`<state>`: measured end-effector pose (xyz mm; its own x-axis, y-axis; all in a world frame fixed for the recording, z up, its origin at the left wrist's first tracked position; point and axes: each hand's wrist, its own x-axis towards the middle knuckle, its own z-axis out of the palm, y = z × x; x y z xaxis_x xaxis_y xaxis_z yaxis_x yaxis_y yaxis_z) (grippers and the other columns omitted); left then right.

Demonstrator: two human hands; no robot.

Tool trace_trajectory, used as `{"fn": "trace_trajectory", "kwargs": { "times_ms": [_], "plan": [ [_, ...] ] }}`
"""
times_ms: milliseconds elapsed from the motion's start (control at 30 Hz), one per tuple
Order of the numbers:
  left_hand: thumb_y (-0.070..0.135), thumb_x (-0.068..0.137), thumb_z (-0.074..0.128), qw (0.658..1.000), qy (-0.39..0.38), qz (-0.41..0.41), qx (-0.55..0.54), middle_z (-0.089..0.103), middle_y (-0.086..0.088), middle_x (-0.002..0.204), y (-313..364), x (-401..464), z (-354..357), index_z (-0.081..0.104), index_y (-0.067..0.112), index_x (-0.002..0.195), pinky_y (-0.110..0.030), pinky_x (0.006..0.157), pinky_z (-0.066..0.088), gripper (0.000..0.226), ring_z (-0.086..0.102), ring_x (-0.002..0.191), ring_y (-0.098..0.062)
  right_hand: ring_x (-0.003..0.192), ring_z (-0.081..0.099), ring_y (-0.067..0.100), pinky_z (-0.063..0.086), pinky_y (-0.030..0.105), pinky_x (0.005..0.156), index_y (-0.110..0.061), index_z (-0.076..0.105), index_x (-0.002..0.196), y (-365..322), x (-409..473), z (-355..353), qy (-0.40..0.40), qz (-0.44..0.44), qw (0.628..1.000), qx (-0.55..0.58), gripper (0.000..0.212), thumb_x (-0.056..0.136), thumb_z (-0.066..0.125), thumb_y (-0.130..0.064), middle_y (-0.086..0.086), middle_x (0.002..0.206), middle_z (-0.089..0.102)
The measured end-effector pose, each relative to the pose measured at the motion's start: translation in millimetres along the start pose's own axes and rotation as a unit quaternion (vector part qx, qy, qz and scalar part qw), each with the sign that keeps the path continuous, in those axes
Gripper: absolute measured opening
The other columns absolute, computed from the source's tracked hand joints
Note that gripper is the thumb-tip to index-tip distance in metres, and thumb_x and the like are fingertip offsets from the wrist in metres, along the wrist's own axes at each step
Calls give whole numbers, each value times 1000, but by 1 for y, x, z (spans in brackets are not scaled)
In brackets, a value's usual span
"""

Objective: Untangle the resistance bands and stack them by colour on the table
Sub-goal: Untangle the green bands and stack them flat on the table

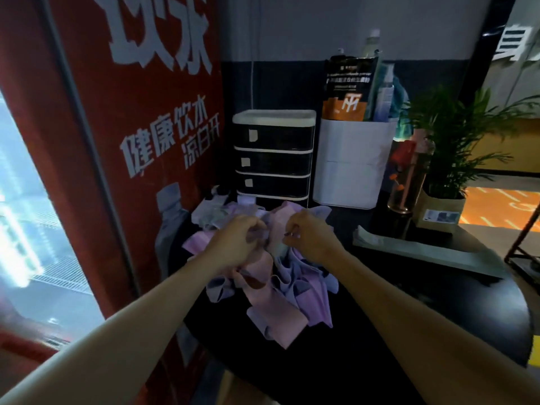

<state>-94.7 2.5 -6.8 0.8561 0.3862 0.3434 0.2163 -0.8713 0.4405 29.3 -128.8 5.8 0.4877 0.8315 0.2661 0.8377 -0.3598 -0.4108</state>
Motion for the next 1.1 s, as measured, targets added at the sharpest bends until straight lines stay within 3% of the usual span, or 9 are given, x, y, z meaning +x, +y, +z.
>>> {"fn": "trace_trajectory", "kwargs": {
  "times_ms": [167, 333, 467, 533, 600, 700, 833, 933, 1100],
  "plan": [
    [15, 89, 58, 998, -3, -53, -34, 53, -1, 127, -8, -3, 10, 59, 15, 118, -25, 92, 42, 29, 53, 115, -17, 102, 54, 33, 46, 37, 87, 1, 62, 99, 3, 2, 13, -2, 17, 998, -53, 28, 83, 67, -22, 19, 112, 54],
    [12, 89, 58, 997, 8, -57, -55, 55, 0, 125, -10, 7, 14, 59, 14, 118, -19, 89, 40, 29, 55, 113, -15, 89, 51, 28, 32, 23, 86, 5, 65, 76, 8, 7, 15, 12, -44, 998, -49, 15, 81, 63, -9, 19, 83, 62],
    [8, 89, 58, 994, -2, -27, -102, 61, -3, 116, -3, 22, 4, 61, 7, 115, -21, 87, 43, 25, 57, 108, -16, 75, 53, 31, 44, 40, 72, 6, 62, 67, 5, 24, -3, 19, -101, 995, -10, 12, 78, 60, 0, 13, 70, 56],
    [11, 92, 56, 992, 10, -9, -126, 63, 0, 107, 2, 33, -7, 62, 8, 113, -23, 85, 45, 22, 59, 100, -13, 72, 52, 25, 41, 25, 65, 7, 63, 77, 2, 35, -20, 45, -106, 992, 41, 12, 83, 62, -4, 3, 68, 49],
    [17, 96, 50, 987, 39, 4, -155, 64, 7, 96, 10, 42, -20, 63, 12, 107, -14, 75, 43, 18, 59, 86, -4, 62, 46, 11, 36, 12, 55, -5, 59, 78, -2, 46, -39, 77, -93, 986, 112, 9, 86, 62, -8, -5, 66, 48],
    [19, 99, 43, 967, 83, -3, -242, 62, 11, 88, 25, 57, -38, 63, 14, 102, -6, 68, 42, 21, 57, 79, 1, 61, 45, 2, 37, 15, 57, -14, 54, 80, -6, 64, -63, 104, -83, 975, 176, 11, 88, 60, -9, -8, 67, 51],
    [20, 97, 44, 935, 93, 15, -342, 65, 7, 95, 41, 68, -52, 62, 13, 105, -23, 86, 48, 21, 61, 93, -8, 70, 52, 9, 43, 20, 66, -15, 54, 82, -7, 77, -85, 115, -89, 967, 211, 11, 89, 59, -10, -6, 72, 54],
    [17, 94, 50, 924, 61, 33, -376, 65, 3, 99, 49, 71, -57, 60, 14, 108, -17, 80, 51, 17, 62, 92, -1, 75, 54, 13, 46, 26, 72, -14, 55, 79, -5, 79, -98, 135, -88, 946, 282, 13, 89, 58, -7, -1, 76, 57],
    [2, 91, 54, 935, 77, 36, -344, 64, -23, 109, 54, 83, -52, 59, -2, 110, -42, 91, 50, 20, 62, 101, -30, 76, 55, 11, 50, 26, 77, -14, 57, 81, -2, 72, -114, 117, -84, 904, 403, 15, 92, 53, -4, 3, 77, 58]
  ]
}}
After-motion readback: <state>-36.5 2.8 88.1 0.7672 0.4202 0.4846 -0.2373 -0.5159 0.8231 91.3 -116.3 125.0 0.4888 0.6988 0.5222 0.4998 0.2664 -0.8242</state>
